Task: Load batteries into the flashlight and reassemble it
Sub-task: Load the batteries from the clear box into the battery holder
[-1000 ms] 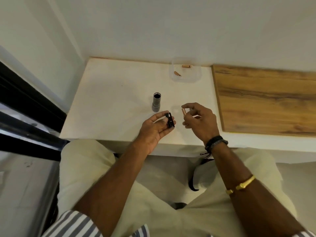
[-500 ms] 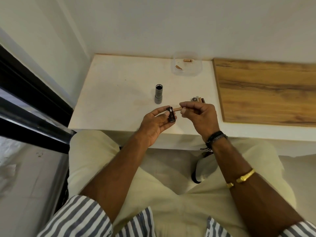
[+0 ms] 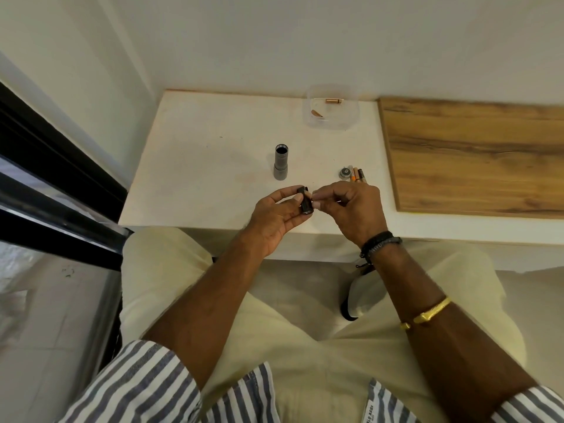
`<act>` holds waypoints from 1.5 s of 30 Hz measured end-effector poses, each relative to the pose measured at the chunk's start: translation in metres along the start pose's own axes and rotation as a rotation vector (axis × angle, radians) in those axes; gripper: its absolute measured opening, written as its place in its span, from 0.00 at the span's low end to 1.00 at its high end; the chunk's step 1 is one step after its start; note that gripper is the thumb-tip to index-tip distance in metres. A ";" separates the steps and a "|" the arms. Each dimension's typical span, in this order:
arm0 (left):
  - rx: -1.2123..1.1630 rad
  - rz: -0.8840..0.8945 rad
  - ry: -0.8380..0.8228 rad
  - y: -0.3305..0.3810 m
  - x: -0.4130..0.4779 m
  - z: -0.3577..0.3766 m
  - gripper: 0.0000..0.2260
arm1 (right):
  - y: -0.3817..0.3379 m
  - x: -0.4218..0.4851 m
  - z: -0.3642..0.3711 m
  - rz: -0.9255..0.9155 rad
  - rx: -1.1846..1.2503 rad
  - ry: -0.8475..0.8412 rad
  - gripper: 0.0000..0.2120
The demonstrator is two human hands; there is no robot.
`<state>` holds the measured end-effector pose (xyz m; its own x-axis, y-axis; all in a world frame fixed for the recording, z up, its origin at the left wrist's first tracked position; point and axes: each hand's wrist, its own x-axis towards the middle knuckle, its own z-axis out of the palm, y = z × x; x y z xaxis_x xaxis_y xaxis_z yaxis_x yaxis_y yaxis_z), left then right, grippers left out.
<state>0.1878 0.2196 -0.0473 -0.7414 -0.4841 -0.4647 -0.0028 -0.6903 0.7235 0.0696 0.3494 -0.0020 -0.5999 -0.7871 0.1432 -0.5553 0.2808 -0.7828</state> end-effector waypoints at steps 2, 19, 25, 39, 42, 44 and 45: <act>0.004 -0.004 0.001 0.000 0.000 0.000 0.09 | 0.001 0.000 0.000 0.007 -0.022 -0.024 0.06; 0.030 -0.045 -0.059 0.001 0.001 0.002 0.12 | 0.013 0.007 0.002 0.304 0.311 -0.115 0.07; 0.052 -0.036 -0.032 0.004 0.008 -0.002 0.11 | 0.016 0.016 0.011 0.410 0.340 -0.148 0.06; -0.197 -0.063 0.021 0.008 0.025 0.007 0.16 | 0.038 0.051 0.005 0.508 0.668 0.229 0.07; -0.217 -0.098 0.034 0.007 0.035 0.008 0.13 | 0.041 0.079 0.002 0.505 0.703 0.254 0.06; -0.221 -0.110 0.039 0.005 0.039 0.008 0.12 | 0.044 0.101 0.001 0.504 0.674 0.268 0.05; -0.224 -0.112 0.042 0.004 0.041 0.008 0.12 | 0.046 0.113 0.000 0.505 0.634 0.274 0.05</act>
<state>0.1518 0.2011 -0.0592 -0.7167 -0.4163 -0.5595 0.0688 -0.8406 0.5373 -0.0239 0.2732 -0.0215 -0.8524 -0.4663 -0.2364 0.1940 0.1377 -0.9713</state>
